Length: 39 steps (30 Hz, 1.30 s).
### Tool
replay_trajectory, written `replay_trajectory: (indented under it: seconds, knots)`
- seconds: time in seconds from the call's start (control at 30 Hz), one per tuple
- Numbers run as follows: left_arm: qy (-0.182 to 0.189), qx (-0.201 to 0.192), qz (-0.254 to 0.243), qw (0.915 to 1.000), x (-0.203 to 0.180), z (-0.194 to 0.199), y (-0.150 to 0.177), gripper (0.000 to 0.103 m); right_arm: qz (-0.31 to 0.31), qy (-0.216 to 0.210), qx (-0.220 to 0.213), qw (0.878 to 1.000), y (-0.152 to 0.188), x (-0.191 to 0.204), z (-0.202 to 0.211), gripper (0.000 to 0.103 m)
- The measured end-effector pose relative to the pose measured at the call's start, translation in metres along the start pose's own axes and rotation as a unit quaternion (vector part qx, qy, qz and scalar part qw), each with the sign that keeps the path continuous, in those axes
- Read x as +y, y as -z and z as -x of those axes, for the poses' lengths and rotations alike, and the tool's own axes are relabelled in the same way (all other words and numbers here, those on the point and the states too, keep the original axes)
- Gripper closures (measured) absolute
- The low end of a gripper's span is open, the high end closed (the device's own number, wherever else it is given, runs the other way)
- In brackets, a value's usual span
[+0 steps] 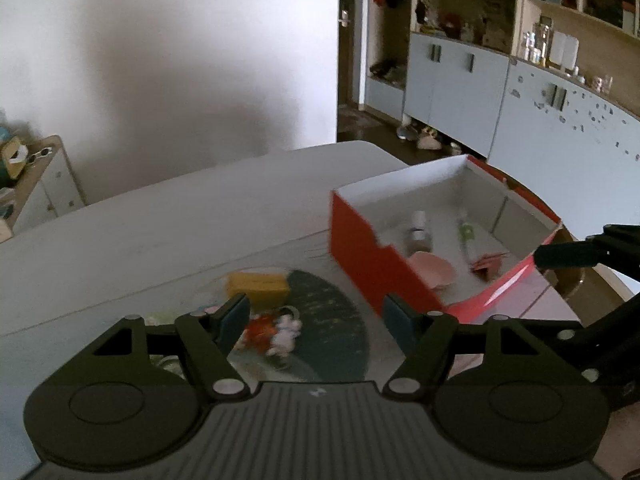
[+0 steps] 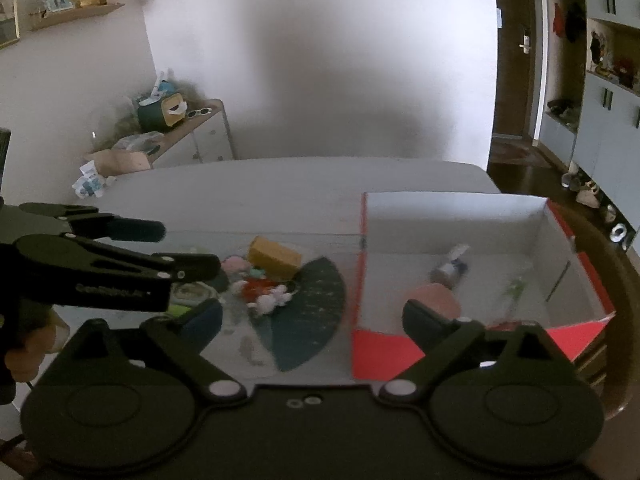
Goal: Organize rigid objects
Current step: 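Withdraw both tools from the box toward the remaining table items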
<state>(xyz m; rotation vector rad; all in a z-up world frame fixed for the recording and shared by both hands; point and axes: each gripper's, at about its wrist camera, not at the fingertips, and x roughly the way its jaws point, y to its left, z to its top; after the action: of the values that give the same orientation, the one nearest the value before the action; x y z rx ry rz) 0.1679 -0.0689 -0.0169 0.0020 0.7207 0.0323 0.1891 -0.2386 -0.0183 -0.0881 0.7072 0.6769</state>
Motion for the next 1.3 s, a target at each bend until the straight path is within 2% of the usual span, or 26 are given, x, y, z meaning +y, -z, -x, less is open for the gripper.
replay_trajectory:
  seconds: [0.17, 0.27, 0.57, 0.9, 1.13, 1.3]
  knots:
    - [-0.010, -0.014, 0.011, 0.9998, 0.034, 0.009, 0.016, 0.021, 0.002, -0.003, -0.002, 1.000, 0.003, 0.024, -0.007, 0.002]
    - [-0.018, -0.013, 0.017, 0.9996, 0.054, 0.009, 0.024, 0.021, 0.001, -0.009, -0.001, 1.000, 0.006, 0.037, -0.012, 0.002]
    - [-0.033, -0.003, 0.040, 0.9986, 0.110, 0.000, 0.045, 0.020, -0.007, 0.009, 0.004, 1.000, 0.010, 0.062, -0.037, 0.001]
    - [-0.040, 0.023, 0.053, 0.9975, 0.155, -0.037, 0.060, 0.020, -0.012, 0.039, 0.027, 0.999, 0.012, 0.071, -0.087, 0.001]
    - [-0.039, 0.051, 0.074, 0.9952, 0.176, -0.071, 0.068, 0.020, -0.010, 0.053, 0.047, 0.997, 0.014, 0.069, -0.121, 0.001]
    - [-0.039, 0.061, 0.072, 0.9948, 0.186, -0.094, 0.069, 0.020, -0.014, 0.058, 0.061, 0.996, 0.014, 0.065, -0.142, 0.001]
